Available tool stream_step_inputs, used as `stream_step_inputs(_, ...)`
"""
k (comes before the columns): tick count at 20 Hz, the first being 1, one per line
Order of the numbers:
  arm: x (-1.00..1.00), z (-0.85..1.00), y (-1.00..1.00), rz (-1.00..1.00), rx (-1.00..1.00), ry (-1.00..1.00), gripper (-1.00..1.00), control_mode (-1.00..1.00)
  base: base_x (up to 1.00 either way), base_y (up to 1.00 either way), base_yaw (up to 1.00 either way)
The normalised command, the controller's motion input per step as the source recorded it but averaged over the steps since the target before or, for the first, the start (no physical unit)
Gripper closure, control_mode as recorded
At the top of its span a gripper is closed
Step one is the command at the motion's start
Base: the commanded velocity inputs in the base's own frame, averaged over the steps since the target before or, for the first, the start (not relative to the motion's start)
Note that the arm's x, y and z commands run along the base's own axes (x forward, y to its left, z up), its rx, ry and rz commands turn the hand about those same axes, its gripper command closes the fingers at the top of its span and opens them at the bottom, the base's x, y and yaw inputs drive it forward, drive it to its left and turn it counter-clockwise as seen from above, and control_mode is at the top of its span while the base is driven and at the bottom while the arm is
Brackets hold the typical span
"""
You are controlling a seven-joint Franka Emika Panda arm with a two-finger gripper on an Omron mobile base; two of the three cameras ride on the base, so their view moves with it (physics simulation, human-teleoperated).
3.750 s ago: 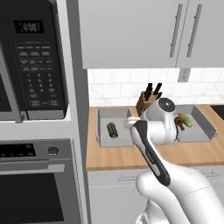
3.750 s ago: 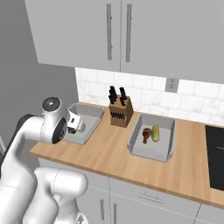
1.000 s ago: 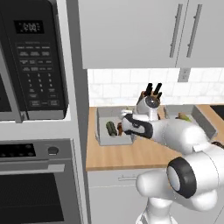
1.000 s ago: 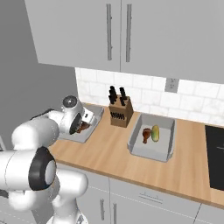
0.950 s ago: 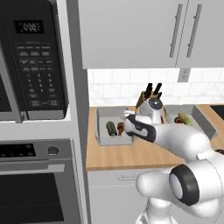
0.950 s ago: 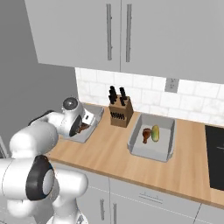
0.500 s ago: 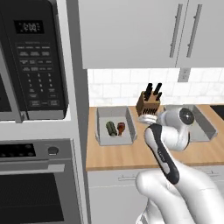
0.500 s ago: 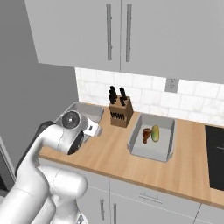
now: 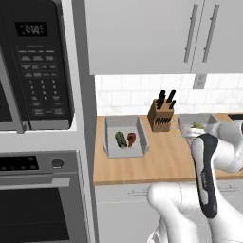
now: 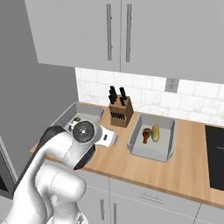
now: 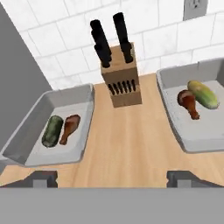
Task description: Place one cucumber and one chicken drumstick in each tupperware on the nearby counter, to pack two identical lunches.
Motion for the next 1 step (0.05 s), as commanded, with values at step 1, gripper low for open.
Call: stream_step_inputs(1, -0.33, -0.08, -0.69, 0.00, -0.01, 0.00, -1.00, -1.00, 0.00, 0.00, 0.00)
